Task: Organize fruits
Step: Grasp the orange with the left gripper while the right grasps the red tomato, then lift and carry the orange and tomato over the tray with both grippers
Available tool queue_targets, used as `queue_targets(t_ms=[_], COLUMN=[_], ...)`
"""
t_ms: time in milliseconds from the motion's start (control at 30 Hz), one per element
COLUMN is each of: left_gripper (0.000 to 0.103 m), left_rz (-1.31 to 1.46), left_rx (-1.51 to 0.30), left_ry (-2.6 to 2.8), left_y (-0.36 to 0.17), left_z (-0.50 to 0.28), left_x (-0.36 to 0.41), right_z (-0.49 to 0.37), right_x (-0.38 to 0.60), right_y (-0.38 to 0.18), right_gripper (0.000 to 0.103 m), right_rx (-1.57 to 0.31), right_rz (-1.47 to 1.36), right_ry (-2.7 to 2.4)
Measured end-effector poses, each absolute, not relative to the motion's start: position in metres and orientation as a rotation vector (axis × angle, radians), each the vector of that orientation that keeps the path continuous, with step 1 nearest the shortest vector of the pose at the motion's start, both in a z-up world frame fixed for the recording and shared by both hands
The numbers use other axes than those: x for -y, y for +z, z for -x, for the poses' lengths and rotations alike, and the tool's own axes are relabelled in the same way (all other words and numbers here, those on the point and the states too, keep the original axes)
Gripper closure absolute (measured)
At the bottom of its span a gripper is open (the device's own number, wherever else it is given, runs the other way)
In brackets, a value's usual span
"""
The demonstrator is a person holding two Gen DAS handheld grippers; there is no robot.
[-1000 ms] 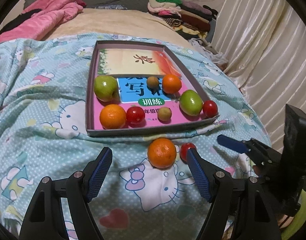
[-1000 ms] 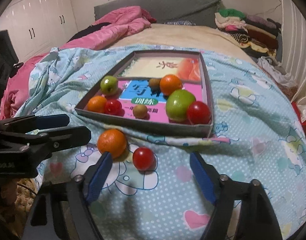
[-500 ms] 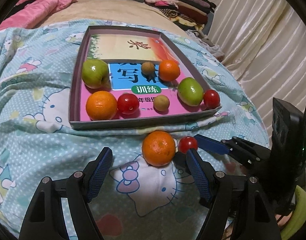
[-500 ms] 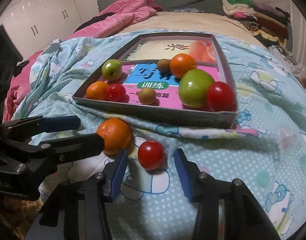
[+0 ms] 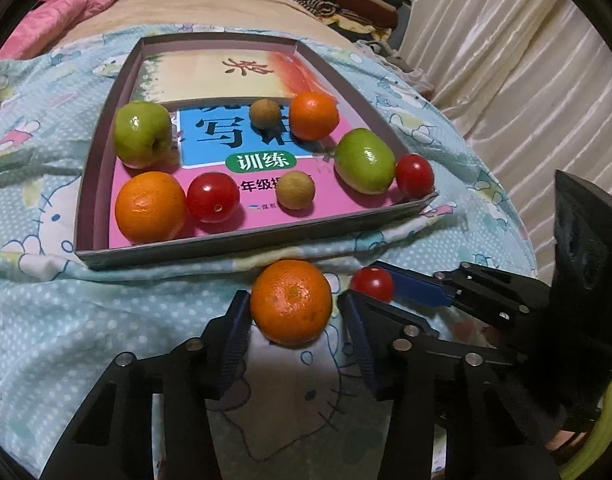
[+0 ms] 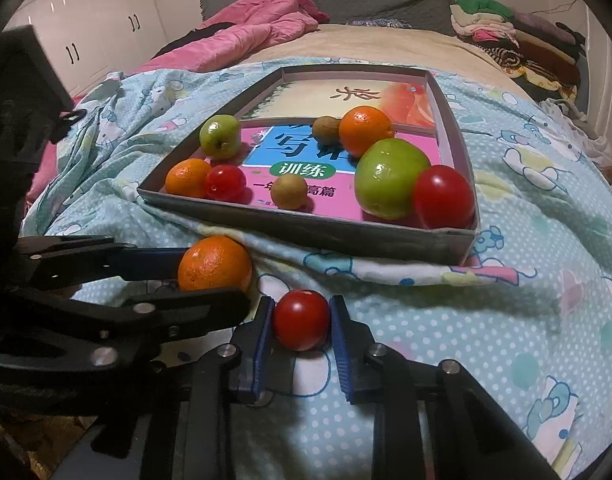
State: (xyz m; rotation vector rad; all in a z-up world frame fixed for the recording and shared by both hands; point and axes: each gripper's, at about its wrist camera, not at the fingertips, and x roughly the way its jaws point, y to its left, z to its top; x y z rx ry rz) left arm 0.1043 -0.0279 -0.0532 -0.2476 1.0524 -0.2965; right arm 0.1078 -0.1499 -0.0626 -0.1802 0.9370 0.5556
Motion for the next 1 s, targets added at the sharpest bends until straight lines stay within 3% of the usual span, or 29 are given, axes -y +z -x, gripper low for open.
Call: queue_targets(t_ms=[67,1000], left_gripper=[0.061,0.062], left_rz=[0.248,0.253], left_rx=[-1.051,-0.934], left_ry=[-0.294,-0.231], left_y=[-0.055,-0.012], left_z=[-0.106,-0.077], left_x=[0.027,-0.012], right_z=[-0.108,-0.097], right_x=[0.151,0.163], right_y=[-0.062,-0.03], right_gripper=[0.075,0.075], right_rx=[-0.938,-0.83], right_rz=[0.176,0.065], right_ry=[0.554,0.626])
